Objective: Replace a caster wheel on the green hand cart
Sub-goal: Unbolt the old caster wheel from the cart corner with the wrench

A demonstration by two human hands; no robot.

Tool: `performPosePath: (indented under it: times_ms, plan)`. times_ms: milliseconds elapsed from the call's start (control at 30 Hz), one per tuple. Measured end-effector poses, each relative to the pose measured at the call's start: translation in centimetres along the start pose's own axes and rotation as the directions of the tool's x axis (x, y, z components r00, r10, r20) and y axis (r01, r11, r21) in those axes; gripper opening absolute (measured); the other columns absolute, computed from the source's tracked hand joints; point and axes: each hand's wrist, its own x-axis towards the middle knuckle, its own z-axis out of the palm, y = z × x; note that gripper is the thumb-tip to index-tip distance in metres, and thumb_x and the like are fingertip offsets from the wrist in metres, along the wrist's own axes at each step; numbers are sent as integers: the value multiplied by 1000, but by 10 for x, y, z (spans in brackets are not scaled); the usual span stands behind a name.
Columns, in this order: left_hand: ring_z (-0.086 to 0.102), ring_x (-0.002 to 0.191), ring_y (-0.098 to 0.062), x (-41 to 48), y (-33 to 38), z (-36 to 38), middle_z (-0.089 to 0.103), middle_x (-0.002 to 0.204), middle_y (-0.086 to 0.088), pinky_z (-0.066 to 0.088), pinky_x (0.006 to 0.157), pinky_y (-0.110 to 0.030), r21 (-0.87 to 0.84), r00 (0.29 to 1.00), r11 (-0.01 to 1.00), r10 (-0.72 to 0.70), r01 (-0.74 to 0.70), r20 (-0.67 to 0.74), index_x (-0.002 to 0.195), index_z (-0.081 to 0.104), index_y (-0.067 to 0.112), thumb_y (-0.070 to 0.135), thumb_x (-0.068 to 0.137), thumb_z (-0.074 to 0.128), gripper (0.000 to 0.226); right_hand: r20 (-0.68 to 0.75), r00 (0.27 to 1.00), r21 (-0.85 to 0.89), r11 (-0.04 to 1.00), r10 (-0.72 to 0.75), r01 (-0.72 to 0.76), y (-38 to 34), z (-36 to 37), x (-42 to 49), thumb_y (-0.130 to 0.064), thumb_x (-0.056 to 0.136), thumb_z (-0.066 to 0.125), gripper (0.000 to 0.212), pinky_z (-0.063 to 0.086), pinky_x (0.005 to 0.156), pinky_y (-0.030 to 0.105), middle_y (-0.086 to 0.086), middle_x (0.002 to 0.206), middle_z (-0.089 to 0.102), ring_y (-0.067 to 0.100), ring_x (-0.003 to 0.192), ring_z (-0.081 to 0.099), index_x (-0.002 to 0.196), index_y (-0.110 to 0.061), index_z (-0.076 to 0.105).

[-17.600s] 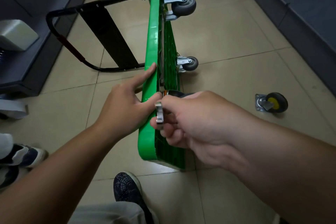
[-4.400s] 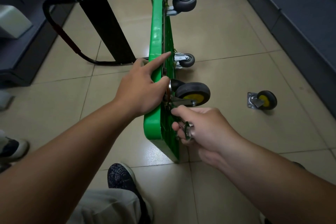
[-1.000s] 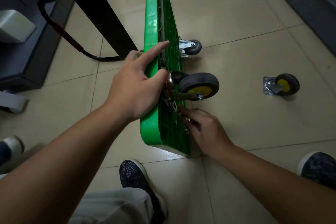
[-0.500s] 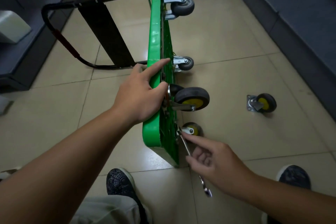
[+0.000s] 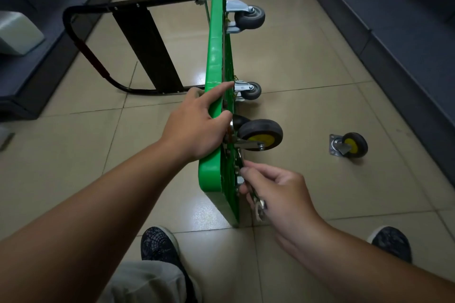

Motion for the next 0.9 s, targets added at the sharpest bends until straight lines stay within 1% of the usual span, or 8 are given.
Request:
performPosePath:
  times_ms: [100,233,333,500,633,700,833,900]
  plan:
    - [51,101,-16,1,0,1,46,122,6,37,80,-29,-1,1000,1000,-2,2,-1,147,37,64,44,100,53,53,19,999,76,996,50,-51,2,8,2,-13,92,73,20,42,54,25,7,64,68,25,68,49,111,-11,77]
    - [52,99,-17,1,-1,2,46,121,6,38,74,-26,2,1000,1000,3,-3,-6,147,36,65,45,100,53,54,33,998,103,993,55,-58,-2,16,6,-11,92,71,15,38,42,18,5,60,64,13,48,50,104,-7,78]
    - [52,101,-17,1,-2,3,46,120,6,39,79,-31,1,1000,1000,8,-8,-9,146,35,66,45,100,53,54,47,999,29,999,16,-17,-1,18,8,-13,90,72,12,39,43,17,1,60,65,11,48,51,98,-12,82]
    - [51,100,-15,3,-4,3,46,119,6,35,71,-19,1,1000,1000,9,-9,-15,146,34,67,46,100,53,54,139,990,-73,997,-24,35,3,16,13,-10,93,69,16,58,65,24,5,76,79,12,71,73,104,-15,80]
    - [50,99,-14,2,-5,3,46,119,7,35,71,-19,-7,1000,1000,11,-11,-12,146,33,67,45,100,54,55,230,960,-212,955,-159,209,24,4,16,-17,96,71,35,47,64,29,23,66,64,17,64,53,88,-51,77]
    - [49,98,-12,2,-5,3,45,120,8,35,70,-17,-7,1000,1000,10,-10,-9,147,34,66,44,100,53,56,245,949,-289,919,-199,268,39,-4,20,-18,97,69,44,43,65,28,18,66,56,16,64,47,100,-62,71]
    - [50,99,-14,1,-4,3,46,120,8,36,71,-17,-6,1000,1000,12,-12,-11,147,36,65,42,99,53,57,258,937,-358,878,-235,319,64,-17,33,-12,97,67,42,44,77,27,31,89,66,16,75,52,130,-39,67]
    - [49,99,-14,1,-3,2,46,119,8,36,71,-17,-7,1000,1000,8,-8,-11,147,36,65,41,99,53,57,240,936,-387,859,-259,337,70,-21,42,-10,96,69,43,43,76,22,18,80,69,8,74,53,132,-33,67]
